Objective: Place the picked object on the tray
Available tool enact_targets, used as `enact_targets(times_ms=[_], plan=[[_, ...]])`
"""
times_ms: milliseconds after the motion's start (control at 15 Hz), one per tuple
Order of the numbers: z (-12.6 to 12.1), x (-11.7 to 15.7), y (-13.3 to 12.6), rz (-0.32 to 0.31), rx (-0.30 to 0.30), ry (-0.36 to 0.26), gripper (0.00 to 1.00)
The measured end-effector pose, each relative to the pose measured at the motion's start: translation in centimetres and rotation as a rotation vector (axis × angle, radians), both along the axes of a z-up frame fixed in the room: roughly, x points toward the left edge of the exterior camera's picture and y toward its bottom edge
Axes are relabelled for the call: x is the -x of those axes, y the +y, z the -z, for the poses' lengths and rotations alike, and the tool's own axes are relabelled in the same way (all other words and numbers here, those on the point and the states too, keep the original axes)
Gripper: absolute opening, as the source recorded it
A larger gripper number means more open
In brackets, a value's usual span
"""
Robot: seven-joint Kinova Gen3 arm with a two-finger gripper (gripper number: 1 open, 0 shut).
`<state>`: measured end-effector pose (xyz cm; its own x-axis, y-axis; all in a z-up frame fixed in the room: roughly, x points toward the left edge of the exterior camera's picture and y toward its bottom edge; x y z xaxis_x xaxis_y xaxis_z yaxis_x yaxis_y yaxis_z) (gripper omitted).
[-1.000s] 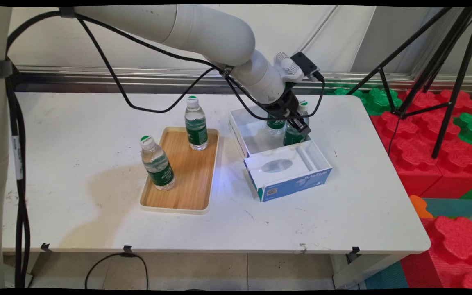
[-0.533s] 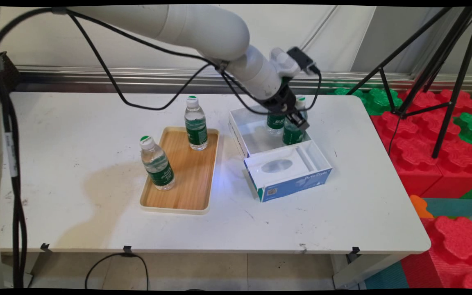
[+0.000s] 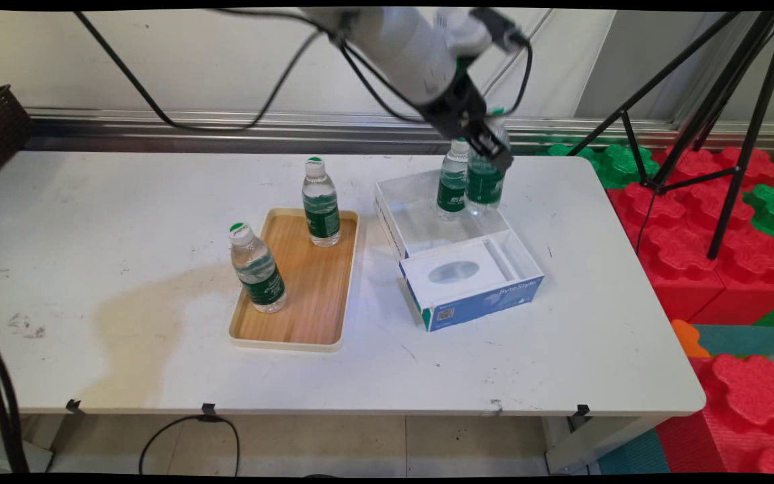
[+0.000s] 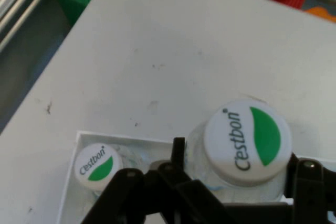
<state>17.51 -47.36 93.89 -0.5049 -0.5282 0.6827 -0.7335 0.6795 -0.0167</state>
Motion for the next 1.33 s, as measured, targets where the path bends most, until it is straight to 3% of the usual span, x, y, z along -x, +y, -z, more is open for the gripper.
enact_targets(times_ms=[333,667,933,1333], plan=[[-7.3,-3.0,2.8,0.041,0.010,0.010,0.00],[-11.2,-7.6,6.6,0.094,0.036,0.001,0.00],[-11.0,-11.4,10.3,0.172,0.020,-0.014,0.00],[-8.4,-15.8,14.5,0.289,-0.019,-0.066,0.00]])
